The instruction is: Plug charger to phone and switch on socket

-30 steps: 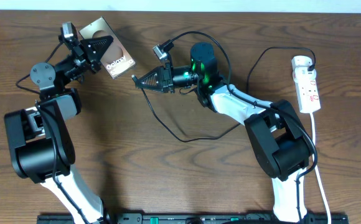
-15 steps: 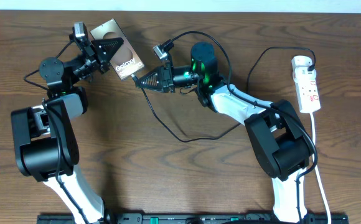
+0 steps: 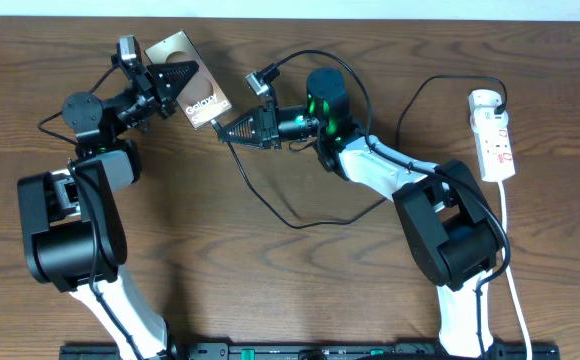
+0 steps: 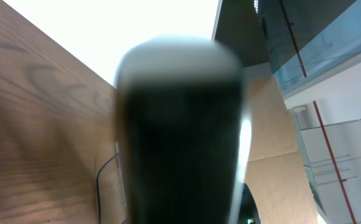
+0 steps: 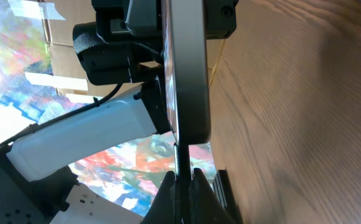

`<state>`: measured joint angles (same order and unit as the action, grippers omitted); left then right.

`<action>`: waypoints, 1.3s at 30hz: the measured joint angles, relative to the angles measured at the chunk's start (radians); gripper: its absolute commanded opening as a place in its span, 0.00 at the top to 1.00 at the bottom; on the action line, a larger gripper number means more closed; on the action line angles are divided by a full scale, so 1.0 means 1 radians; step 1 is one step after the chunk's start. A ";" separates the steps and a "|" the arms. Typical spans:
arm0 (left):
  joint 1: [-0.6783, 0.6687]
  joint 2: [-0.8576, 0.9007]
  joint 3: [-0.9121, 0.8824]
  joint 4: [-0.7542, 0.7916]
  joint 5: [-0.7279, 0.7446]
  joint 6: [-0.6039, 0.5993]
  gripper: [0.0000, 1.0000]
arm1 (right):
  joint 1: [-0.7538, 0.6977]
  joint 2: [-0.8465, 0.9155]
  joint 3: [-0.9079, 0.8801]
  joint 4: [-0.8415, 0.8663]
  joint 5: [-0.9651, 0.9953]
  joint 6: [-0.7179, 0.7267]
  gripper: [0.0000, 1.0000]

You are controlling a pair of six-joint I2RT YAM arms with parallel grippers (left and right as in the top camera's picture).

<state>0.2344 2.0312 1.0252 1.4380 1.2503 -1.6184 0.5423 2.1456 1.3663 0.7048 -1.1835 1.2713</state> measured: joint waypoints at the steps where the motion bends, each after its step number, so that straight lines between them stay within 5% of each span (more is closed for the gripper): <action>1: 0.000 0.000 0.000 0.000 0.000 0.000 0.93 | -0.003 0.000 0.000 0.000 -0.002 0.000 0.99; 39: -0.011 0.000 0.000 -0.002 -0.039 0.000 0.93 | -0.018 0.000 0.000 0.000 0.138 0.000 0.99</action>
<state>0.2237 2.0312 1.0248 1.4364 1.2118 -1.6184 0.5243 2.1456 1.3663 0.7048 -1.0454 1.2716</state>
